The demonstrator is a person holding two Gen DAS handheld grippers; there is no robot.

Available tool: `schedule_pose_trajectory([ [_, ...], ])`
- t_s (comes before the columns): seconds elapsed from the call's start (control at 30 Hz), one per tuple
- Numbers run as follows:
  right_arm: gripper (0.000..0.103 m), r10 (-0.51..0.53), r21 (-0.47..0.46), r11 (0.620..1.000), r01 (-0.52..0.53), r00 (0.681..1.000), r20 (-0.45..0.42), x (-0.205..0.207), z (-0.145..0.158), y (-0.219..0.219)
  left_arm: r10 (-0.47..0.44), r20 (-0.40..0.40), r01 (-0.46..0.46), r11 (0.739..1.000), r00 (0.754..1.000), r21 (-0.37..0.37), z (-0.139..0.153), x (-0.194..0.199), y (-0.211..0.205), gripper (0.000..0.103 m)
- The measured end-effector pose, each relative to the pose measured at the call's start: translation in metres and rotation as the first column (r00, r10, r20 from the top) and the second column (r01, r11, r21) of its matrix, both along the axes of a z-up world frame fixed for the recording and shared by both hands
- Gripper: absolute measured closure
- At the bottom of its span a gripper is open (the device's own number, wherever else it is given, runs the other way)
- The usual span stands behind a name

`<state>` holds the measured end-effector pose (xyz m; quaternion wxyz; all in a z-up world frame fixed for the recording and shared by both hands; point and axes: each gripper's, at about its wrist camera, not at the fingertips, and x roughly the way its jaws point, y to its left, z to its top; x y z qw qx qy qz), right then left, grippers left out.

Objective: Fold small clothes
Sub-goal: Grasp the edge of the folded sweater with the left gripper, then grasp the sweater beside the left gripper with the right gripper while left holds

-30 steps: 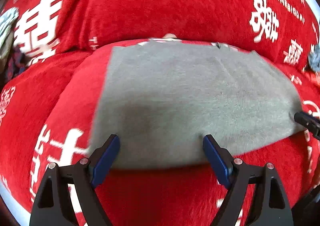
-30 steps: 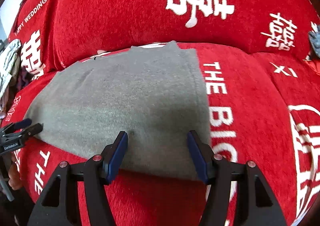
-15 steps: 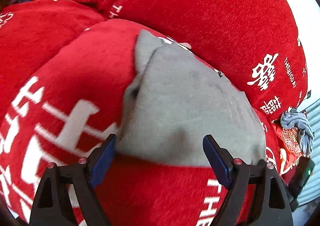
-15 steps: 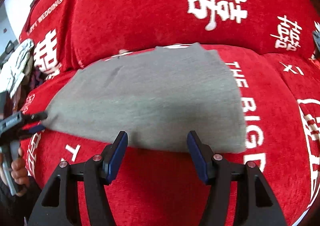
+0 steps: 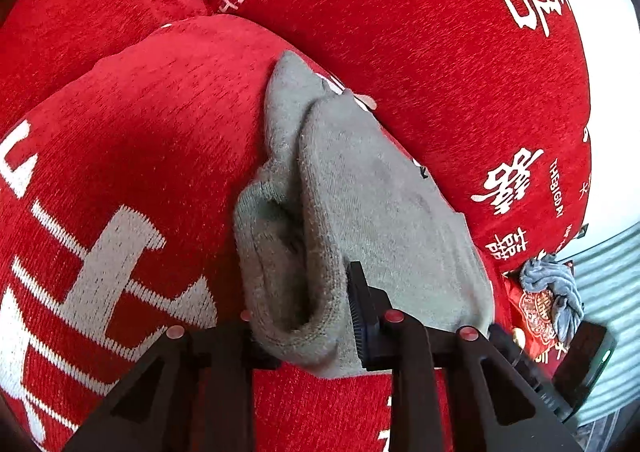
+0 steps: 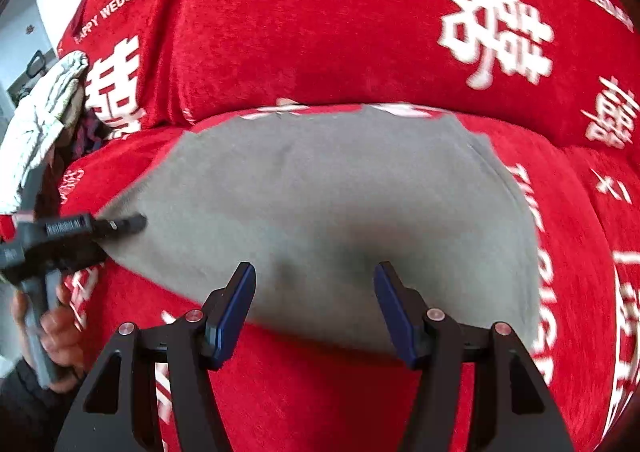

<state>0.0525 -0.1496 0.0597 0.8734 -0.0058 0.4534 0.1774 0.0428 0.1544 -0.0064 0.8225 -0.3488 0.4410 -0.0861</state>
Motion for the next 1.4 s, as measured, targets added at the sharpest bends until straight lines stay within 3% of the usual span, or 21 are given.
schedule_pose_trajectory([
  [0.17,0.037,0.089,0.035,0.996,-0.087,0.994,-0.064,0.049,0.01,0.051,-0.029,0.069,0.014,0.978,0.997,0.206,0.01,-0.004,-0.02,0.081],
  [0.23,0.037,0.112,0.027,0.994,-0.11,0.989,-0.092,0.073,0.009,0.076,-0.031,0.092,0.008,0.97,0.995,0.244,0.011,-0.007,-0.024,0.081],
  [0.5,0.037,0.124,0.053,0.992,-0.114,0.952,-0.279,0.154,-0.024,0.165,-0.037,0.119,0.008,0.972,0.992,0.237,0.015,-0.01,-0.019,0.082],
  [0.7,0.037,0.135,0.018,0.99,-0.139,0.911,-0.388,0.179,-0.056,0.224,-0.046,0.118,0.011,0.958,0.992,0.286,0.018,-0.01,-0.026,0.082],
  [0.77,0.036,0.122,-0.013,0.99,-0.138,0.911,-0.395,0.184,-0.063,0.239,-0.048,0.114,0.013,0.957,0.992,0.288,0.017,-0.01,-0.026,0.082],
  [0.87,0.02,0.115,-0.057,0.987,-0.15,0.911,-0.396,0.188,-0.069,0.258,-0.047,0.108,0.016,0.961,0.993,0.276,0.016,-0.009,-0.024,0.082],
  [0.93,0.017,0.122,-0.117,0.977,-0.18,0.914,-0.387,0.188,-0.072,0.27,-0.046,0.103,0.018,0.965,0.994,0.26,0.015,-0.009,-0.022,0.082],
  [1.07,0.017,0.167,-0.31,0.907,-0.286,0.919,-0.357,0.176,-0.084,0.297,-0.044,0.096,0.019,0.969,0.994,0.247,0.014,-0.005,-0.019,0.082],
  [1.13,0.018,0.189,-0.369,0.876,-0.311,0.925,-0.331,0.168,-0.088,0.304,-0.043,0.096,0.017,0.966,0.994,0.257,0.013,-0.003,-0.019,0.082],
  [1.2,0.021,0.196,-0.367,0.877,-0.311,0.928,-0.318,0.166,-0.088,0.302,-0.043,0.095,0.017,0.966,0.995,0.257,0.013,-0.003,-0.018,0.082],
  [1.4,0.06,0.174,-0.348,0.895,-0.278,0.938,-0.301,0.172,-0.079,0.283,-0.044,0.1,0.016,0.963,0.994,0.269,0.012,-0.004,-0.02,0.082],
])
